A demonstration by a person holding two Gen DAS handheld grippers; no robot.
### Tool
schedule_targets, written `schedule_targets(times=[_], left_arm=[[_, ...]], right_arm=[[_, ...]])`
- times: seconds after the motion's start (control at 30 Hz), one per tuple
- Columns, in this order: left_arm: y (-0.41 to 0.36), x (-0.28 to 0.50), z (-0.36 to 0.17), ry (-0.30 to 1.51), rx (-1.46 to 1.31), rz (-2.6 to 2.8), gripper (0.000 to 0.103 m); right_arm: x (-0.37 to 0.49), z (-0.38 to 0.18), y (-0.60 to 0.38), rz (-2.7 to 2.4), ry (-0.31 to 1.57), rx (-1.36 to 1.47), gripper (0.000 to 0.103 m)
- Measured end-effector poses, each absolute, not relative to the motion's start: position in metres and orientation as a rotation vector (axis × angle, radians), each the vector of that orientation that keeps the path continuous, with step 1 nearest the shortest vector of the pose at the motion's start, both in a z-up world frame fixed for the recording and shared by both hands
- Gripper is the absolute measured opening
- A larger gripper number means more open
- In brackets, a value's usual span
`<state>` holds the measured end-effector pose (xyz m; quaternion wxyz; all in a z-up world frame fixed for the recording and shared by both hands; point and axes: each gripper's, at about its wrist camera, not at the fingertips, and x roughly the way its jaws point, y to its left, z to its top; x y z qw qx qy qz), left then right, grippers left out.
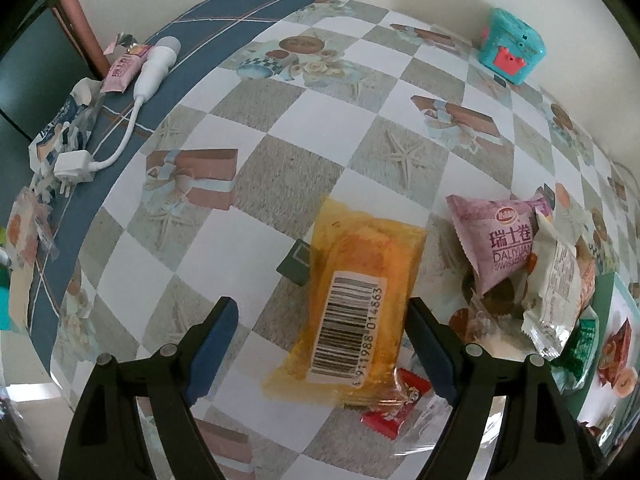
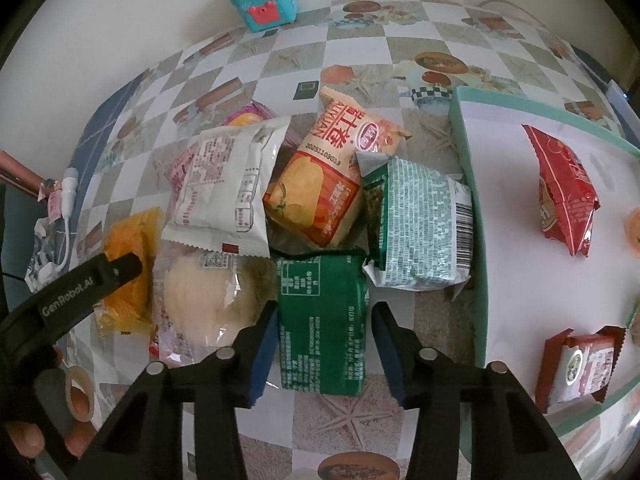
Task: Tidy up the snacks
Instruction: 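Grasp the orange barcode cake pack with the left tool while the right tool grasps the green biscuit pack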
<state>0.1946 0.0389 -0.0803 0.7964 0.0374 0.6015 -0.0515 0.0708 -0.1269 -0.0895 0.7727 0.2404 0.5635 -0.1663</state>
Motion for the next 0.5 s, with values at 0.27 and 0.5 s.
schedule_targets(times=[0.27,0.5], left_arm=[[0.0333,0.1918,-0.0809,1.284,0.106,-0.139,0.07],[0.0311,0.1885,-0.0785,1.28,0.114,-0.163,0.046]], right_arm=[[0.072,-0.0932,-0.1282,-0.356,1.234,0.513,0.045],[0.07,-0.0922,-0.1294,-0.347,1.23,0.532,0.044]])
